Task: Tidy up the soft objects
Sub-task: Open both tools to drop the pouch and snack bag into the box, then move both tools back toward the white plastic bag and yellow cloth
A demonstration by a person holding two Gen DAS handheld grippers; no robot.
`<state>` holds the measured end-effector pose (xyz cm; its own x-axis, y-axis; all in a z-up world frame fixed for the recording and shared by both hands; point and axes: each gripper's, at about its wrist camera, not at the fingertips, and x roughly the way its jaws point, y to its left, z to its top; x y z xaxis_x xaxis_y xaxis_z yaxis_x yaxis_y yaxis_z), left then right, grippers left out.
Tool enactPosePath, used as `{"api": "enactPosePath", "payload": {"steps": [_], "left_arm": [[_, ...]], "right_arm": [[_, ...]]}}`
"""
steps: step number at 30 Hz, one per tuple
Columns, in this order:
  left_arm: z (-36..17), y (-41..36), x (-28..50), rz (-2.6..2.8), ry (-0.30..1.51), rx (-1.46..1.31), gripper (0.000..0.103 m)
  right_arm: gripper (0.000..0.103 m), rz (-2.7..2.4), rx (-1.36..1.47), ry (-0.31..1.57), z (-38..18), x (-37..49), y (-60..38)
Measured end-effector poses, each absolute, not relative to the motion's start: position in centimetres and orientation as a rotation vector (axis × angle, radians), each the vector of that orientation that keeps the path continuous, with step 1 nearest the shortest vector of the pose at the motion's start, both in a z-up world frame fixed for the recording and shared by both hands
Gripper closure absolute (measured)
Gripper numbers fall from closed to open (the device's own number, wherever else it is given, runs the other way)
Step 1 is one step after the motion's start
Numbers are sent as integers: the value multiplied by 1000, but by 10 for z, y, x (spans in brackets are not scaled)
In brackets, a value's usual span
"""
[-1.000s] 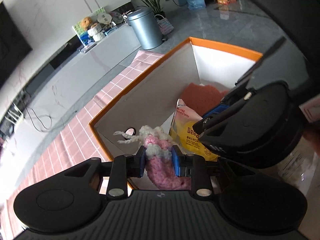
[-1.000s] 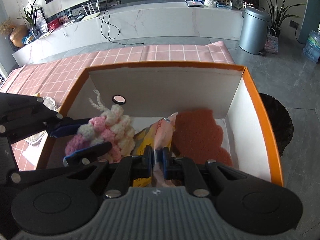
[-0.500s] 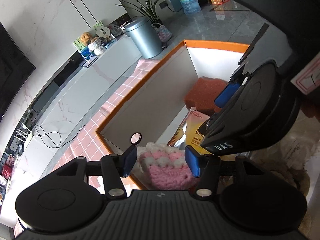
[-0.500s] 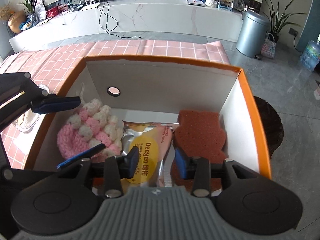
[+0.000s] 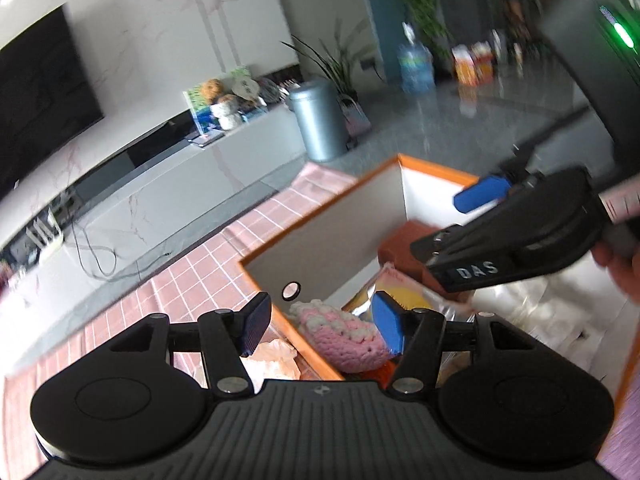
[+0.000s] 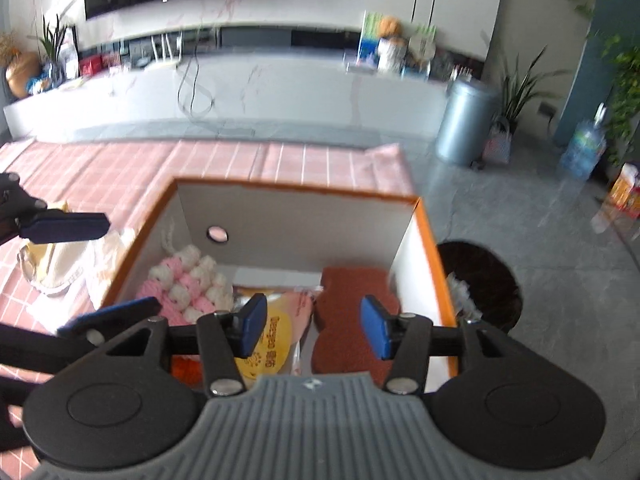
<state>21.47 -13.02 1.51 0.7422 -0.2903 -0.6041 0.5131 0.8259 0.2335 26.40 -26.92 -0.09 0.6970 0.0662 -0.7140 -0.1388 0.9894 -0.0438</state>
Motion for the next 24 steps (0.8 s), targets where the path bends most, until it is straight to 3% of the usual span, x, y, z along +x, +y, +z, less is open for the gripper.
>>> {"api": "enactPosePath", "payload": {"steps": [12, 24], "left_arm": [[36, -44, 178, -360, 524, 21, 34], [13, 42, 148, -221, 549, -168, 34]], "right_arm": [[40, 100, -74, 574, 33, 194, -232], [35, 197, -18, 507, 34, 154, -160]]}}
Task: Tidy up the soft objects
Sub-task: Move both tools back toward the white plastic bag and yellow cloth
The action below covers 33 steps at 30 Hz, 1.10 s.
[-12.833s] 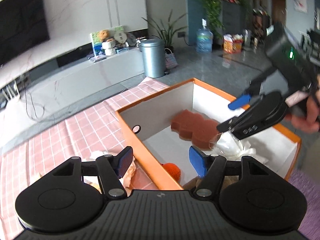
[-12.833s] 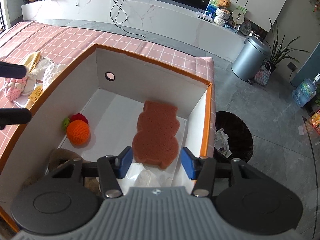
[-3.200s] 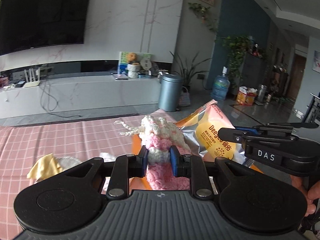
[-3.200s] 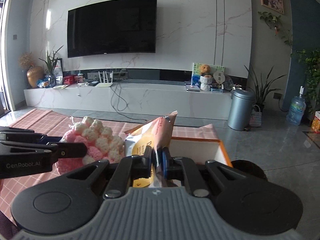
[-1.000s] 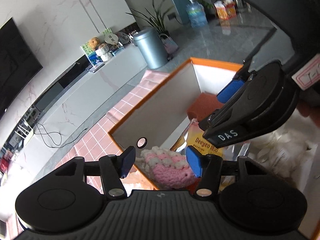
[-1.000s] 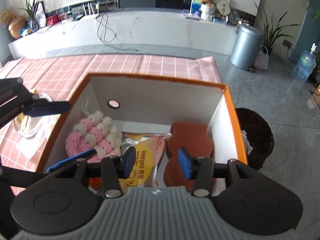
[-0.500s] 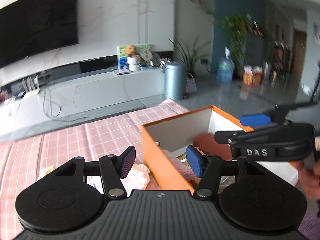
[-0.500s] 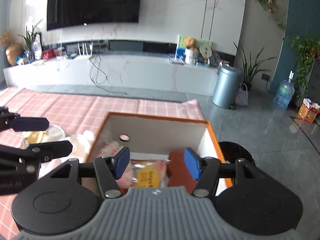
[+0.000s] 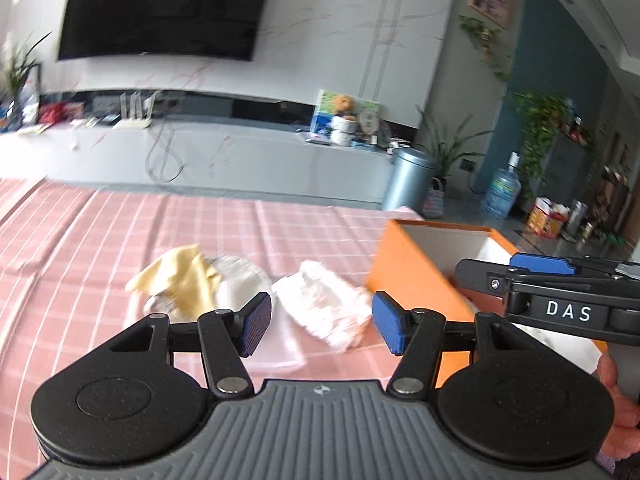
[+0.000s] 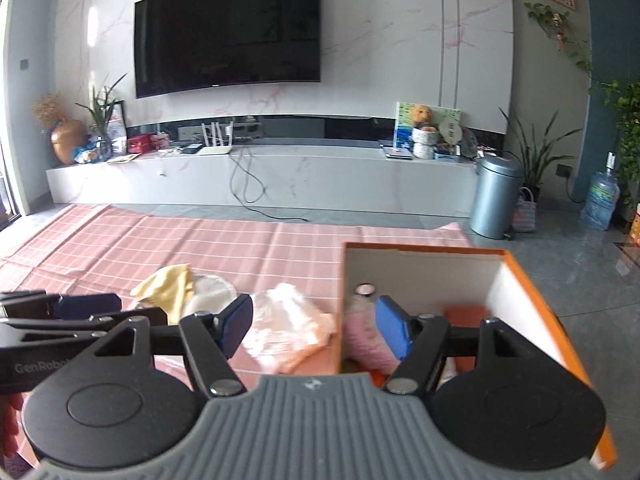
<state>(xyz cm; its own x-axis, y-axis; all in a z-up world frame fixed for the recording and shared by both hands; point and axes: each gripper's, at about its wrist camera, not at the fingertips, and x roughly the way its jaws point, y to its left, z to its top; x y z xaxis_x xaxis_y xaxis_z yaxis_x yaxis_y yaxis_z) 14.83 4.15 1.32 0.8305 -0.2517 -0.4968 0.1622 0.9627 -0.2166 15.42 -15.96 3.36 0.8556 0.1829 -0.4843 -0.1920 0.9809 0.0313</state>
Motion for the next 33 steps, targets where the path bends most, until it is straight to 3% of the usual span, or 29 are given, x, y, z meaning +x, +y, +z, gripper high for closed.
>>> {"api": "enactPosePath", "payload": {"steps": [17, 22, 26, 33], "left_arm": [[-32, 102, 147, -174, 602, -288, 34], [-39, 110, 166, -176, 631, -270, 34], [-41, 117, 191, -174, 667, -245, 29], [-51, 132, 236, -133, 698, -197, 25]], "right_arm": [[34, 267, -181, 578, -27, 165, -82], [34, 284, -223, 674, -32, 201, -77], [27, 325, -265, 760, -29, 232, -70], [27, 324, -306, 864, -38, 285, -60]]}}
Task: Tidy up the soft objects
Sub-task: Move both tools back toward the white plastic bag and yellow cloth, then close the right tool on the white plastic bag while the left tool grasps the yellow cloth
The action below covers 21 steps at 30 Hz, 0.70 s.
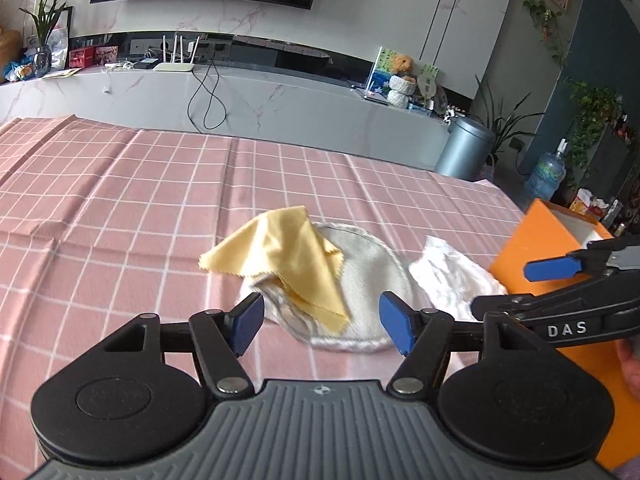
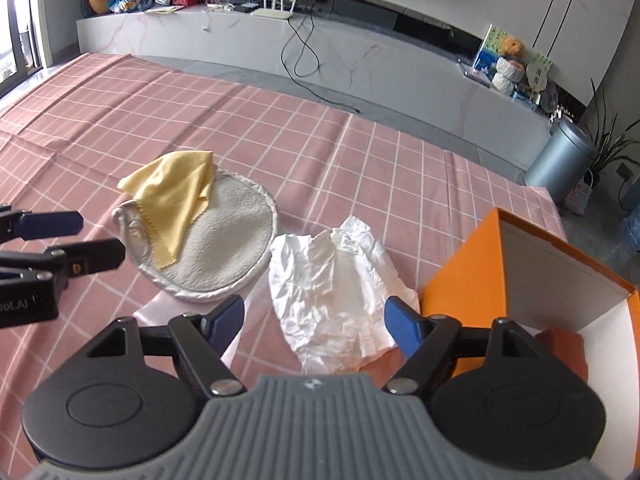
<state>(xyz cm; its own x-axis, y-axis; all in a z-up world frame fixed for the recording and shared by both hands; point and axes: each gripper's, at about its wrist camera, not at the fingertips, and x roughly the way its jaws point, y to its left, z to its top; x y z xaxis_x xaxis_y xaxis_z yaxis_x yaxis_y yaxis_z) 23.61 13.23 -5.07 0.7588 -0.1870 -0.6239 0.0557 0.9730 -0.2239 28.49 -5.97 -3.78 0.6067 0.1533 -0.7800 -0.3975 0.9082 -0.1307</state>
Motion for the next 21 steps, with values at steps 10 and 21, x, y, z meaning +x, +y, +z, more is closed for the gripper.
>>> {"api": "enactPosePath", "payload": {"steps": [10, 21], "left_arm": [[-73, 138, 274, -69, 761, -201, 48], [-74, 129, 245, -60, 811, -154, 77]], "right_arm": [[52, 268, -189, 1001, -67, 333, -61], [80, 350, -150, 1049, -77, 319, -52]]}}
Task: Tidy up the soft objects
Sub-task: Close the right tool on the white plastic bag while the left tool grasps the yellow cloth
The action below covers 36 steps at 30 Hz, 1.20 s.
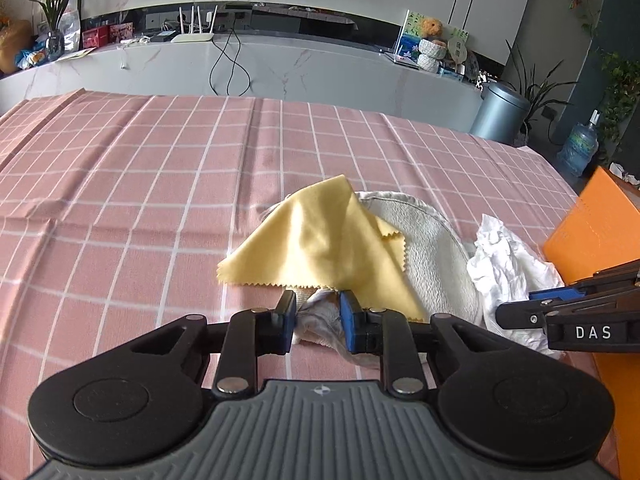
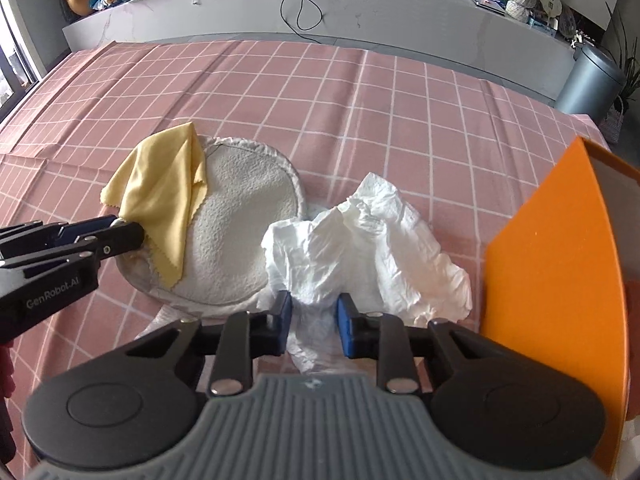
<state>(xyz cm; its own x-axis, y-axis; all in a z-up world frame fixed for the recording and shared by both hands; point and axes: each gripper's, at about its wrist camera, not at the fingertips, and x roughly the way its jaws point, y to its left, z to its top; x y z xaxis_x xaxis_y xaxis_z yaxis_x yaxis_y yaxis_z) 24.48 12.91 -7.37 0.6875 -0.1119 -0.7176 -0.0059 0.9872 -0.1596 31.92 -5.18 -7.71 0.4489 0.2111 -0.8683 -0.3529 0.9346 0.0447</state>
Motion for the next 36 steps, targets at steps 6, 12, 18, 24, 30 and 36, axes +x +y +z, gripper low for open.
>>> {"api": "enactPosePath", "payload": {"steps": [6, 12, 18, 24, 30, 36], "left_arm": [[-68, 131, 202, -47, 854, -161, 77], [-62, 139, 154, -32, 886, -193, 77], [-57, 136, 115, -40, 909, -210, 77], [-58, 126, 93, -61, 910, -202, 77], [-53, 125, 77, -54, 857, -166, 53], [-36, 127, 62, -16, 703, -121, 20]], "right_arm": [[82, 405, -131, 1089, -72, 286, -47], [82, 466, -101, 1118, -70, 241, -42], [83, 490, -25, 1101, -69, 195, -45], [82, 491, -54, 1043, -67, 147, -49], [73, 519, -94, 915, -69, 123, -59], [34, 510, -100, 726, -47, 110, -71]]}}
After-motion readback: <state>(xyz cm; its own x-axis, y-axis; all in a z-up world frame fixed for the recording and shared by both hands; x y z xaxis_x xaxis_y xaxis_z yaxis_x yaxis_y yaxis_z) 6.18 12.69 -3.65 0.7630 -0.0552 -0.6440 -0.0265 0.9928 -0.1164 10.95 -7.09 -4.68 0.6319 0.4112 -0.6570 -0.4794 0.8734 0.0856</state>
